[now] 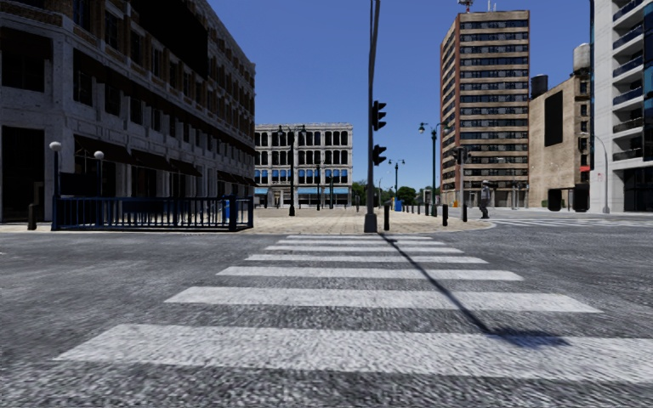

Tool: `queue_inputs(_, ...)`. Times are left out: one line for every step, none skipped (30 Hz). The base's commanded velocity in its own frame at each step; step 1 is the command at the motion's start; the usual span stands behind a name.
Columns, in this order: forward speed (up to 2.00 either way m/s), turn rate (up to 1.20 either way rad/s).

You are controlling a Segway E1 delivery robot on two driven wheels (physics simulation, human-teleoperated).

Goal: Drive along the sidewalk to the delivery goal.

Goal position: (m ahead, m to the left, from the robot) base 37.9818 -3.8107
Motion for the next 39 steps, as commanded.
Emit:
queue_inputs(2.0,0.0)
queue_inputs(2.0,0.0)
queue_inputs(2.0,0.0)
queue_inputs(2.0,0.0)
queue_inputs(2.0,0.0)
queue_inputs(2.0,0.0)
queue_inputs(2.0,0.0)
queue_inputs(2.0,0.0)
queue_inputs(2.0,0.0)
queue_inputs(2.0,0.0)
queue_inputs(2.0,0.0)
queue_inputs(2.0,0.0)
queue_inputs(2.0,0.0)
queue_inputs(2.0,0.0)
queue_inputs(2.0,0.0)
queue_inputs(2.0,0.0)
queue_inputs(2.0,0.0)
queue_inputs(2.0,0.0)
queue_inputs(2.0,0.0)
queue_inputs(2.0,0.0)
queue_inputs(2.0,0.0)
queue_inputs(2.0,0.0)
queue_inputs(2.0,0.0)
queue_inputs(2.0,0.0)
queue_inputs(2.0,0.0)
queue_inputs(2.0,0.0)
queue_inputs(2.0,0.0)
queue_inputs(2.0,0.0)
queue_inputs(2.0,0.0)
queue_inputs(2.0,0.0)
queue_inputs(2.0,0.0)
queue_inputs(2.0,0.0)
queue_inputs(2.0,0.0)
queue_inputs(2.0,0.0)
queue_inputs(2.0,0.0)
queue_inputs(2.0,0.0)
queue_inputs(2.0,0.0)
queue_inputs(2.0,0.0)
queue_inputs(2.0,0.0)
